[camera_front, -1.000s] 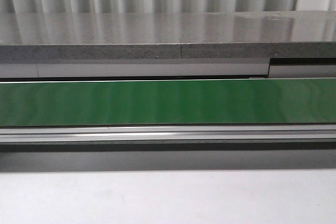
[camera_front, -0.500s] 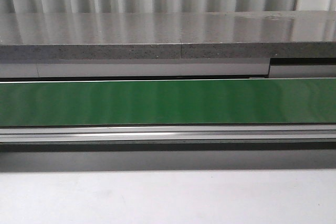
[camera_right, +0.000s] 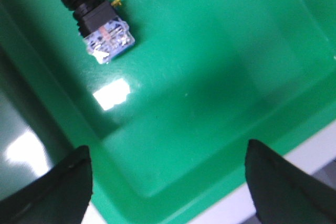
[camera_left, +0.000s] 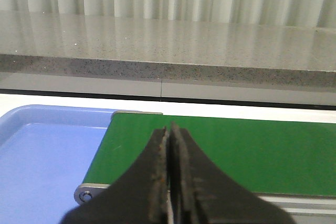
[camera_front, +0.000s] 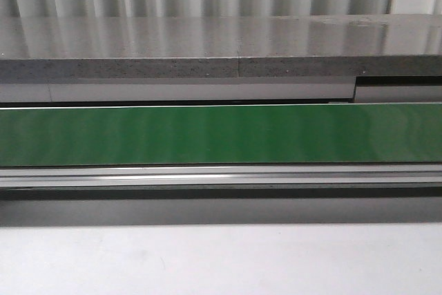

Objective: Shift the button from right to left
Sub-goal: 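Close the right gripper on the button's blue base and lift it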

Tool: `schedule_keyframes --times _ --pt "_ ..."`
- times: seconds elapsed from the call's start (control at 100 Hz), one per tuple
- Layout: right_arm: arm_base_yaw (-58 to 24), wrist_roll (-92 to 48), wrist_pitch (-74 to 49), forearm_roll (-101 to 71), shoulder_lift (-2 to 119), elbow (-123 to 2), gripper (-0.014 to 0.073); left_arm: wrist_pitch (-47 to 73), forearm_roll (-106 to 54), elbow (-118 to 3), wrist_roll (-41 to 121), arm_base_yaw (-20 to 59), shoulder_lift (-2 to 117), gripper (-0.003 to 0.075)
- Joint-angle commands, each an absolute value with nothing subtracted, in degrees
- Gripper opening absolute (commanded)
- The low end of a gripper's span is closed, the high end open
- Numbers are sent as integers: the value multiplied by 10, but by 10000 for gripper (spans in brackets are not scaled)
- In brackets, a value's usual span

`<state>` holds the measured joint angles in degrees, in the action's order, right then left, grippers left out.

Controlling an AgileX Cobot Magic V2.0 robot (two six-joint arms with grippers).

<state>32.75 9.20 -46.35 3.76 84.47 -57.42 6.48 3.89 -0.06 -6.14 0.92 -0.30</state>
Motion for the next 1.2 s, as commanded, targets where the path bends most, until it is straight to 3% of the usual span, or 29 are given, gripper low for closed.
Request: schedule_keyframes --times 0.0,0.47,0.74,0.83,0.93,1.0,1.07,1.19 --pt "330 92 -426 39 867 -603 592 21 34 13 -62 8 -22 -20" --pt "309 -38 -425 -5 1009 -697 592 21 34 13 -62 8 -22 -20" --pt "308 -42 -394 -7 1058 -719 584 21 34 13 -62 8 -22 -20" --pt "306 -42 -383 -8 1065 -720 455 21 34 13 -62 8 -22 -20" --pt "305 -42 -375 -17 1069 -720 181 21 34 13 -62 8 -22 -20" --pt "304 -41 -368 -23 1069 -720 49 21 34 13 -62 8 -22 -20" --pt "304 -41 -362 -27 1069 -720 1 21 34 13 -62 8 -22 -20" --pt "303 -40 -368 -37 1062 -721 9 21 34 13 -62 8 -22 -20"
